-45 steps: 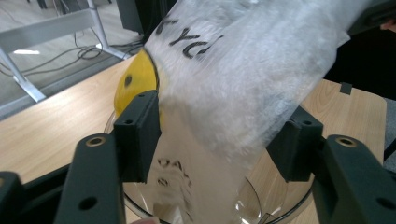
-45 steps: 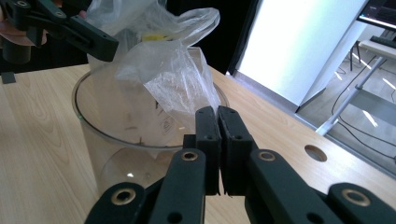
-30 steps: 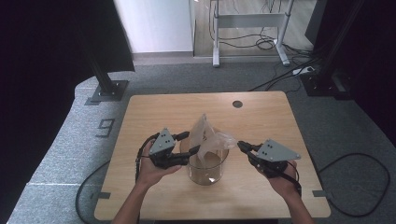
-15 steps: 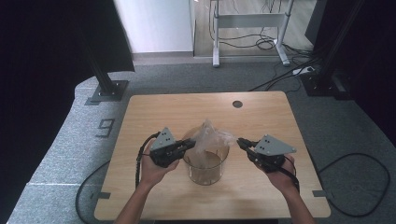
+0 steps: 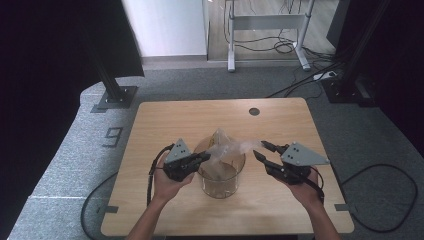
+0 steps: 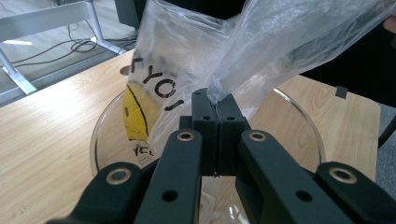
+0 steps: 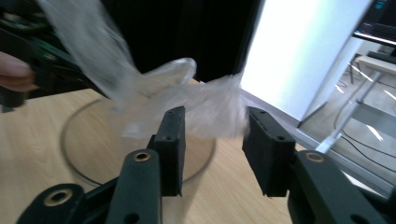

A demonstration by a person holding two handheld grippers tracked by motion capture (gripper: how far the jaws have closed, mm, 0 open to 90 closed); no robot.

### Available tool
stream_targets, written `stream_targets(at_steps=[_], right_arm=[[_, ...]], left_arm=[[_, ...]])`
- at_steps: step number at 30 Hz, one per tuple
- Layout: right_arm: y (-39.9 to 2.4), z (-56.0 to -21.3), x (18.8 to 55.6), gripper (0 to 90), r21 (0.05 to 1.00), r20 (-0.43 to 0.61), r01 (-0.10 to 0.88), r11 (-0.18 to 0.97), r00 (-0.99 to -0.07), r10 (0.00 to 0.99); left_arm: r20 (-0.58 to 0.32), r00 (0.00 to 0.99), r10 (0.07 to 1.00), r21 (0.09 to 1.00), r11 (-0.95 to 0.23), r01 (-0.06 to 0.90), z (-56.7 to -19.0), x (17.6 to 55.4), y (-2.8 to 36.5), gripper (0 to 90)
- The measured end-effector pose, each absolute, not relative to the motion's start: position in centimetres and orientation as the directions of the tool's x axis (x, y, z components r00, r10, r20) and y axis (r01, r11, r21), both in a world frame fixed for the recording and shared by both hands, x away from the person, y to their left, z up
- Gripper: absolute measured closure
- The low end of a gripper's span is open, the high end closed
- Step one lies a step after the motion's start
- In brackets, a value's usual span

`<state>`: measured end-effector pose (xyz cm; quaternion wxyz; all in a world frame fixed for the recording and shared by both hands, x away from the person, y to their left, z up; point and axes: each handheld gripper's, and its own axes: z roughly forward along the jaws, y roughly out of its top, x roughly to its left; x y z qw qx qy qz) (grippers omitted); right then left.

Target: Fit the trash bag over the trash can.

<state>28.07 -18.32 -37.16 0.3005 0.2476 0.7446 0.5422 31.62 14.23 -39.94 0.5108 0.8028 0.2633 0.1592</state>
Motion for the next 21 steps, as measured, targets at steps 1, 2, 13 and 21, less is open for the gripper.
stream_targets(at_steps=[1,2,13,21], right_arm=[[-18.3,-37.2,28.1,57.9,0.956,-0.179,0.043,0.289,-0.697,0.695],[-18.2,-37.1,27.9,57.3,0.957,-0.179,0.039,0.289,-0.702,0.689],[-18.5,-36.5,25.2,51.7,0.973,-0.144,0.031,0.229,-0.692,0.708],[-16.9,-37.3,24.4,51.7,0.969,-0.140,0.027,0.246,-0.760,0.635]], left_arm=[[-0.013,0.811,0.585,0.904,-0.340,0.260,-39.9,31.6,14.2,88.9],[-0.012,0.808,0.589,0.903,-0.341,0.262,-40.0,31.6,14.1,88.9],[-0.033,0.798,0.602,0.904,-0.323,0.281,-39.9,31.9,13.8,89.0],[-0.048,0.795,0.605,0.905,-0.311,0.291,-40.0,32.0,13.5,89.0]])
